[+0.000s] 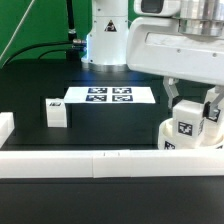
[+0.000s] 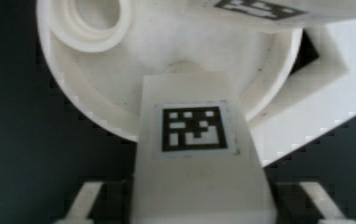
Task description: Assemble stool
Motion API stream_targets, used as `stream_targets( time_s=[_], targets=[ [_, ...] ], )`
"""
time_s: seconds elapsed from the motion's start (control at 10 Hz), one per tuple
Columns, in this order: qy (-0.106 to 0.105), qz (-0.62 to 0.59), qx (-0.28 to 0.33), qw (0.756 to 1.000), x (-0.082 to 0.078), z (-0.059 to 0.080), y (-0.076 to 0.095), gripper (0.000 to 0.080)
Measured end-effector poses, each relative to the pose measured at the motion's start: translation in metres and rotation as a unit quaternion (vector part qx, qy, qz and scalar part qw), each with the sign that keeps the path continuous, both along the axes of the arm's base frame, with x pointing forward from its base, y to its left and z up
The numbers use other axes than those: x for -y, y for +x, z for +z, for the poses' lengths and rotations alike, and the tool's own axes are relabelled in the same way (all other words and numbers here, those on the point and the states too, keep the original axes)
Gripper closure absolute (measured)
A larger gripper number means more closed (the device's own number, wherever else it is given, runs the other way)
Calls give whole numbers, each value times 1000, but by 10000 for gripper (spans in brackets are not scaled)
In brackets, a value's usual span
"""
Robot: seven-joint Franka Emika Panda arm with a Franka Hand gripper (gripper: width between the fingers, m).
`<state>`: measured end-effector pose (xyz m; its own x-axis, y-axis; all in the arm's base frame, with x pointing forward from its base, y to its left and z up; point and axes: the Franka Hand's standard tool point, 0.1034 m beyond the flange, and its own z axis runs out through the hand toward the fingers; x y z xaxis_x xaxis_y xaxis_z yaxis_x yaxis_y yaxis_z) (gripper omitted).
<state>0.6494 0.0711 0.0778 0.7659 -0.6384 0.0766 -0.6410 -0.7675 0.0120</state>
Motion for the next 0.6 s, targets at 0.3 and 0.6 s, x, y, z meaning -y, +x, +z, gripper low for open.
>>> stream_targets(
  time_s=[0.3,0.6],
  targets=[
    [-5,-108,10,994,8,0,-3,462],
    [-6,-109,9,994,8,-1,-3,243]
  ],
)
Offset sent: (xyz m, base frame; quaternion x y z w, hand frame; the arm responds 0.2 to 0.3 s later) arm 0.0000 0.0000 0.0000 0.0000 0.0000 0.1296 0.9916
